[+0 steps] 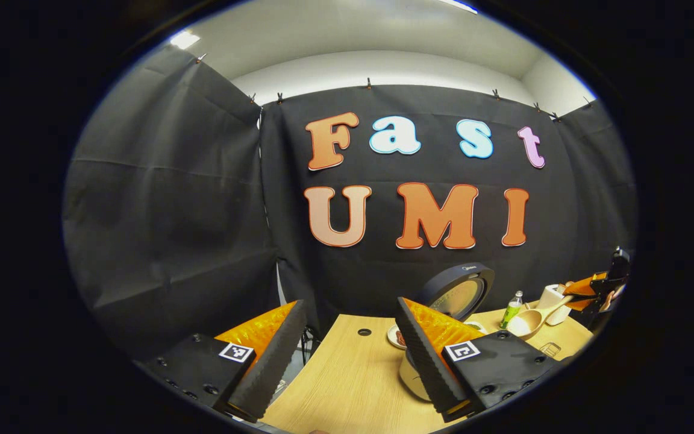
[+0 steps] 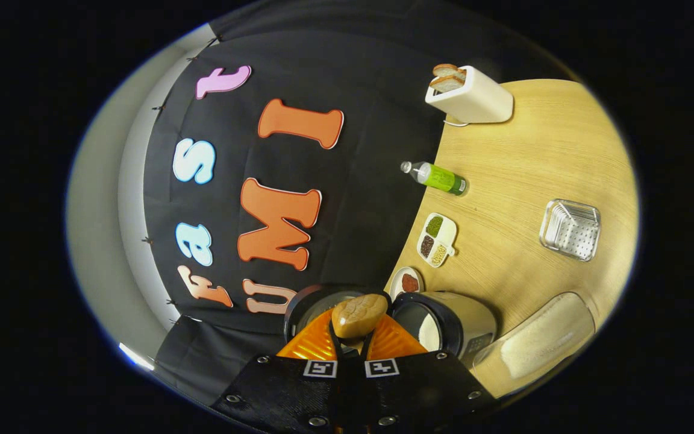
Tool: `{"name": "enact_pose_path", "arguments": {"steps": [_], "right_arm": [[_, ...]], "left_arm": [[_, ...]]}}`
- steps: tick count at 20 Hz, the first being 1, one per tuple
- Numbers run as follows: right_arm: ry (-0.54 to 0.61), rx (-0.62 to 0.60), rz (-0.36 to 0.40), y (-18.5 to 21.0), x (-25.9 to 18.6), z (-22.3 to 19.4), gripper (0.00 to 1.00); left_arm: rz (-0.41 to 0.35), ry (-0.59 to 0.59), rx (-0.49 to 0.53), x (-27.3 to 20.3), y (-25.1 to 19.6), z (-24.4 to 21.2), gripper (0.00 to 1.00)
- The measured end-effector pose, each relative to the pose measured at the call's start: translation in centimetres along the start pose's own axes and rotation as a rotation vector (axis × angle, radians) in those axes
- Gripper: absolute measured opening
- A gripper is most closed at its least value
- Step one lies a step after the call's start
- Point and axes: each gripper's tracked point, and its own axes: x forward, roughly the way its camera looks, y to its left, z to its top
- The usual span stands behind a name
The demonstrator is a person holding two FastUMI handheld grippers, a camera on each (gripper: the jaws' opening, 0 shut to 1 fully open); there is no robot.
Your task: Close the left gripper, press the button to open the rice cooker; take a wooden spoon from the chopstick holder with the right hand, scoop a spoonful of rice and pour it into the rice cooker, then put the wooden spoon back into the chopstick holder.
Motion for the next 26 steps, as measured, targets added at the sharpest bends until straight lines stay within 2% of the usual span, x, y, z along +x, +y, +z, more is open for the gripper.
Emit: {"name": "enact_pose_path", "arguments": {"steps": [4, 12, 26], "right_arm": [[0.002, -0.076, -0.012, 1.4, 2.7, -0.7, 0.02], [-0.057, -0.249, -0.024, 3.8, 5.0, -0.5, 0.03], [-0.063, -0.382, -0.023, 5.2, 6.4, -1.4, 0.02]], "left_arm": [[0.021, 0.004, -0.004, 0.5, 1.4, -0.3, 0.99], [0.040, 0.015, -0.008, 1.5, 3.0, -0.8, 0.99], [0.069, 0.028, -0.014, 1.9, 4.6, -1.7, 0.99]]}}
